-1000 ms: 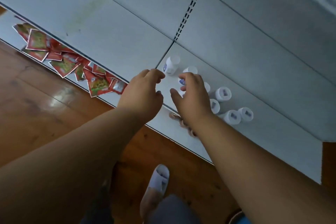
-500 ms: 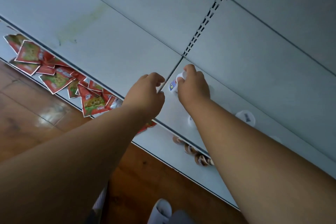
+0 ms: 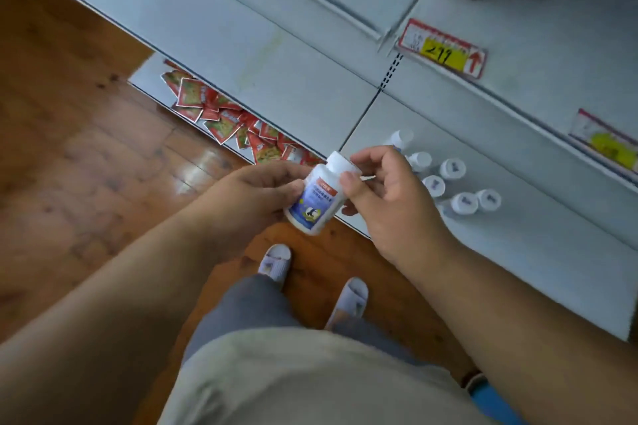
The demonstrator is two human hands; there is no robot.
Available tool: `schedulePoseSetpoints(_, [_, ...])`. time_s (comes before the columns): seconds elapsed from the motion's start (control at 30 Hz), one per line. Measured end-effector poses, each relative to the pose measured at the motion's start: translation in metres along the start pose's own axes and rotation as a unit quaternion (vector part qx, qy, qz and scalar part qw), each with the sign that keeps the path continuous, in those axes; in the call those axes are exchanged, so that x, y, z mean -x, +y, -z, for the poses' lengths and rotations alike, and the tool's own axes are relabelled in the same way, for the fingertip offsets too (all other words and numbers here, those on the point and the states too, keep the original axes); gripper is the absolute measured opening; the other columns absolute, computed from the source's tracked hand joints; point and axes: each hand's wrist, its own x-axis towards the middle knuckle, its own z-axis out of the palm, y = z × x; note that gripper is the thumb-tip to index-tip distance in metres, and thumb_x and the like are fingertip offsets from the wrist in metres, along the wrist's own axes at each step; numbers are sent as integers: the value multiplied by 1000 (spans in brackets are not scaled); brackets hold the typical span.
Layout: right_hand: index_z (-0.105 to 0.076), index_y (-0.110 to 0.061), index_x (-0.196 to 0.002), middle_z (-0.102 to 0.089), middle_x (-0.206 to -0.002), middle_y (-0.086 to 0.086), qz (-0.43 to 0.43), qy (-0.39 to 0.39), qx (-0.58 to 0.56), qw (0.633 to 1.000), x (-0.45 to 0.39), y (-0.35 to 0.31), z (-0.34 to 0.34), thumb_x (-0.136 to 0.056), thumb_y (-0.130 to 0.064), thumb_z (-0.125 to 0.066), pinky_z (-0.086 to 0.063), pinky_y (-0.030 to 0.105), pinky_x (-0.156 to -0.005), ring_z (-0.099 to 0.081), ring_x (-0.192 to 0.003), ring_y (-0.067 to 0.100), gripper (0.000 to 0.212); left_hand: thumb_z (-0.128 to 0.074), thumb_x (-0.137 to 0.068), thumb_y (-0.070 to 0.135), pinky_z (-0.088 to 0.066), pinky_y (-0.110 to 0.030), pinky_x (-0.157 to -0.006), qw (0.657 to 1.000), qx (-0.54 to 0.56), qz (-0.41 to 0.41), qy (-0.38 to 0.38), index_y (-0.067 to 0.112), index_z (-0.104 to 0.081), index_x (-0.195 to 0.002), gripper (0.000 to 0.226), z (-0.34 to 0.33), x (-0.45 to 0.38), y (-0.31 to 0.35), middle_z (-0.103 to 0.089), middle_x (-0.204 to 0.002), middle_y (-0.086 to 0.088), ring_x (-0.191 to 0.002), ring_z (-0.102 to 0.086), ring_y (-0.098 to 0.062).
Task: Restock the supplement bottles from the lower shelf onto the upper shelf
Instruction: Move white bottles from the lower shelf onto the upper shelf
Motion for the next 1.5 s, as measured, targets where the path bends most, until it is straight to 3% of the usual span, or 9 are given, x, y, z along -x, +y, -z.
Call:
schedulePoseSetpoints(0.2, [-49, -51, -107, -67, -109, -14, 19, 92, -78, 993, 18, -71, 3, -75, -49, -74, -60, 36, -77, -68, -97, 8, 41, -52, -87, 17, -58, -39, -80, 992, 90, -84, 15, -2, -60, -116, 36, -27, 28, 66, -71, -103, -21, -89, -69, -31])
schedulePoseSetpoints(0.33, [-53, -41, -108, -68, -109, -14, 42, 183, -84, 979, 17, -114, 18, -86, -31, -74, -59, 34, -81, -67, -98, 6, 32, -51, -98, 14, -52, -51, -94, 993, -22, -112, 15, 8, -62, -117, 22, -42, 21, 123, -73, -106, -15, -97, -68, -38])
schedulePoseSetpoints(0.5, [-58, -37, -118, -69, -110, -15, 33, 265, -63, 962, 27, -135, 62, -87, -33, -72, -59, 37, -85, -66, -101, 7, 34, -56, -99, 19, -55, -34, -92, 964, -215, -151, -32, 27, -66, -110, 17, -79, 5, 173, -76, -96, 9, -90, -72, -10])
schedulePoseSetpoints(0.63, [-61, -40, -114, -70, -99, -9, 38, 306, -51, 950, 31, -134, 118, -86, -32, -74, -61, 34, -74, -68, -94, 14, 32, -60, -97, 23, -57, -27, -77, 930, -309, -196, -36, 32, -68, -108, 17, -130, -27, 193, -75, -90, 14, -79, -70, -7])
schedulePoseSetpoints(0.77, [-60, -43, -117, -70, -94, -8, 26, 325, 5, 945, 18, -121, 185, -84, -37, -75, -58, 38, -80, -68, -89, 13, 36, -65, -93, 29, -47, -5, -64, 867, -419, -263, -53, 42, -59, -109, 21, -186, -59, 207, -65, -88, 26, -79, -60, 15])
schedulePoseSetpoints(0.93, [-57, -32, -123, -67, -103, -15, -6, 307, 78, 949, -23, -95, 248, -84, -35, -76, -49, 17, -76, -63, -93, 0, 43, -66, -92, 33, -44, -13, -69, 820, -497, -283, -3, 35, -59, -120, 29, -234, -128, 209, -63, -99, 21, -83, -59, 4])
schedulePoseSetpoints(1.1, [-60, -28, -112, -68, -102, -13, -6, 283, 90, 955, -61, -61, 289, -81, -30, -80, -47, 19, -77, -64, -93, 4, 37, -69, -89, 25, -56, -35, -86, 815, -518, -259, 15, 28, -58, -122, 34, -262, -186, 209, -69, -109, 10, -96, -66, -11])
schedulePoseSetpoints(1.23, [-60, -29, -101, -70, -100, -10, -6, 290, 97, 952, -82, -48, 303, -80, -30, -80, -52, 28, -77, -65, -91, 9, 29, -66, -91, 27, -53, -39, -91, 802, -542, -247, 41, 28, -53, -127, 38, -276, -212, 211, -68, -116, 5, -104, -64, -18])
schedulePoseSetpoints(1.5, [-63, -20, -100, -69, -95, -6, 2, 332, 140, 933, -105, -48, 311, -89, -24, -68, -42, 18, -64, -62, -85, 10, 13, -64, -91, 27, -54, -40, -88, 808, -527, -258, 55, 25, -56, -121, 31, -286, -232, 219, -72, -110, 1, -103, -66, -22])
